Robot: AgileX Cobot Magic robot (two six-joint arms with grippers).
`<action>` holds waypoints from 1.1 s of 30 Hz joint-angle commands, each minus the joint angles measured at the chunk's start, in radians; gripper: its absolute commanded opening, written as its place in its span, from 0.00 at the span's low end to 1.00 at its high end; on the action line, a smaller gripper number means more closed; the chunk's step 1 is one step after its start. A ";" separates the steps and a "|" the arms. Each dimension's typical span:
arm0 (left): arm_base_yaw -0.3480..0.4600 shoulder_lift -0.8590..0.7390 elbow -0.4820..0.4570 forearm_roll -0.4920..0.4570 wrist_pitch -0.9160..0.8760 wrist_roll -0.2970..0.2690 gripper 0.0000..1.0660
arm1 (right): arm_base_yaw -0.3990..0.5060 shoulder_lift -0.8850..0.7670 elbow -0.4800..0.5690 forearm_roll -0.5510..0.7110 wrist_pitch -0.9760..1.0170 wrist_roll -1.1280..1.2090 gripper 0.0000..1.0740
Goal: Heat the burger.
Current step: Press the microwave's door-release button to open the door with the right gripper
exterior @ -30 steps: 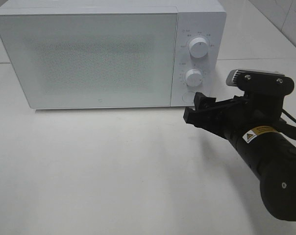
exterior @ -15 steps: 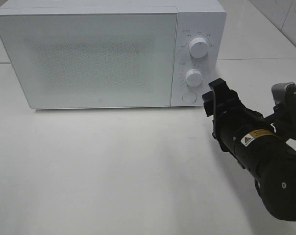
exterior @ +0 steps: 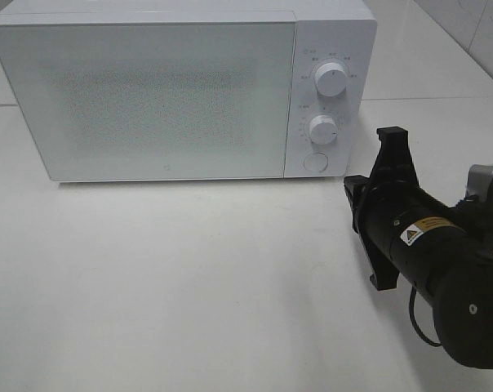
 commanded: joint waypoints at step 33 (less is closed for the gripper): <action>0.005 -0.007 0.002 -0.005 -0.015 -0.005 0.94 | -0.177 0.353 -0.336 -0.149 0.039 0.093 0.00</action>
